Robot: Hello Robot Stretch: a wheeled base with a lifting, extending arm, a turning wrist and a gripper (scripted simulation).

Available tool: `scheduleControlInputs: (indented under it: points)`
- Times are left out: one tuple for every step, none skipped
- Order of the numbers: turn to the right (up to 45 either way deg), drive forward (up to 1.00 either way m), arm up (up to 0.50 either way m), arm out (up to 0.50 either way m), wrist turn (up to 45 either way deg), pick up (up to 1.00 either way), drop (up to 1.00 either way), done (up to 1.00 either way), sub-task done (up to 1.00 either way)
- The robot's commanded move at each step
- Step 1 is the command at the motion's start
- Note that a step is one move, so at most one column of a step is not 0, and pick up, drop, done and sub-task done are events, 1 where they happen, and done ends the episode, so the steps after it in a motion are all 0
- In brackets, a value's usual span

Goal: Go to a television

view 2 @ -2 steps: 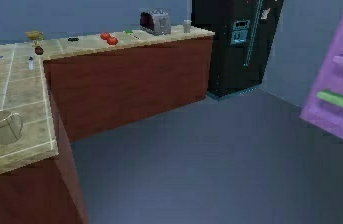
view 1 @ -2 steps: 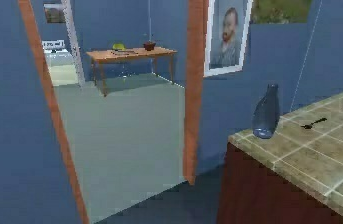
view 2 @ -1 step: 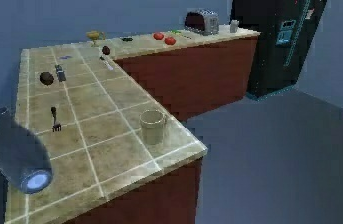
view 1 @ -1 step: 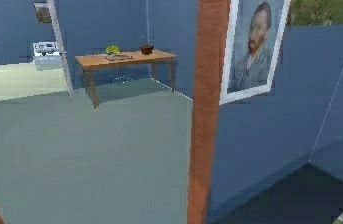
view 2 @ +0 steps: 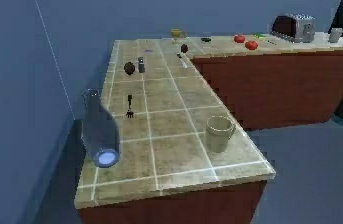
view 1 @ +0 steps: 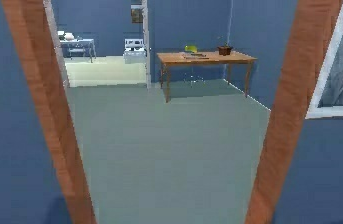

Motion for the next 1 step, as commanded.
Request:
scheduleControlInputs:
  points:
    - [0.0, 0.5, 0.0, 0.0, 0.0, 0.0, 0.0, 0.0, 0.0]
